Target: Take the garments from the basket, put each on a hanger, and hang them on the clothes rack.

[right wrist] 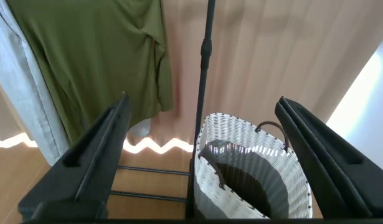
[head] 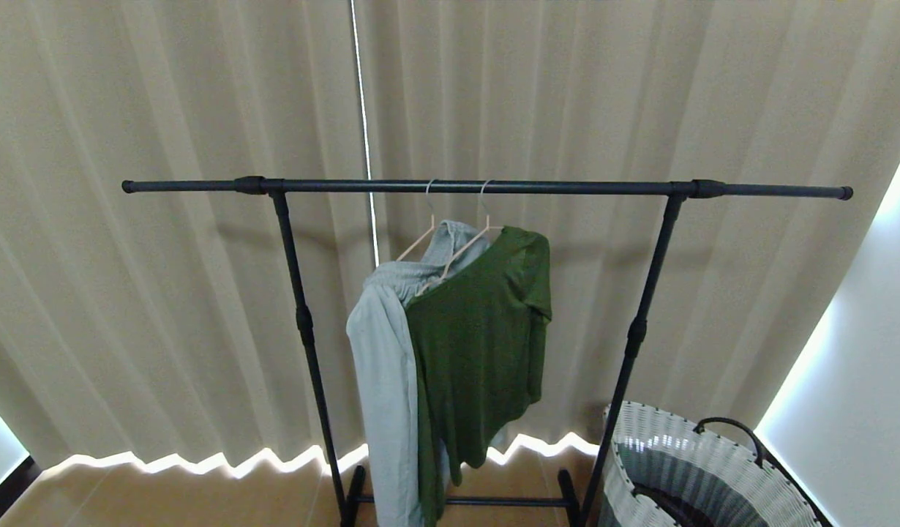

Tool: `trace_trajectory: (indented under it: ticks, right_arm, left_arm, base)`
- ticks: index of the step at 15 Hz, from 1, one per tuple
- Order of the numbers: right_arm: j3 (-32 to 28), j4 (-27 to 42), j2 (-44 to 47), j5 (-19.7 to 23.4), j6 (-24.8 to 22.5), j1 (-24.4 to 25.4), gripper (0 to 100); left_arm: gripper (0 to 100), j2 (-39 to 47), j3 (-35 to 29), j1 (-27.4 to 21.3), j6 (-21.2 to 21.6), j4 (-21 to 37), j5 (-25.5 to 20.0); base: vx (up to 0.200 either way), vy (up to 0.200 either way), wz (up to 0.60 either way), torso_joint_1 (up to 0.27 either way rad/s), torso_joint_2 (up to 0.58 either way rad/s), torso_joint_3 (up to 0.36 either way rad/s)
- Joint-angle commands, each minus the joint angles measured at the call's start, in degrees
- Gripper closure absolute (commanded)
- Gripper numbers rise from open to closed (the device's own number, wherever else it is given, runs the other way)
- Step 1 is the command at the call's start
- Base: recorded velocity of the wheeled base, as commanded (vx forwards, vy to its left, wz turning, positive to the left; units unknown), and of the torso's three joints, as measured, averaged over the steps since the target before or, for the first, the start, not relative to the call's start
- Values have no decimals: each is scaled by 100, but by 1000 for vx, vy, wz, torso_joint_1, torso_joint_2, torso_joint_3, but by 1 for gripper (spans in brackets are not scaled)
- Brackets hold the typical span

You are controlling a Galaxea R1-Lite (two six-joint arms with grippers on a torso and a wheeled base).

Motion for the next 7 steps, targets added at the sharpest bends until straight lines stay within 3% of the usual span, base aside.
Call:
trace_trajectory:
  ticks: [1,7]
  right_arm:
    - [-2,-1,-7,2,10,0,0]
    - [-2,-1,-7,-7,45,0,0]
  left_arm:
    - [0,-2,0,1,-1,-2,1]
    - [0,-2,0,1,-1,-2,1]
  base:
    - [0,0,0,0,0,0]
    - [0,0,0,0,0,0]
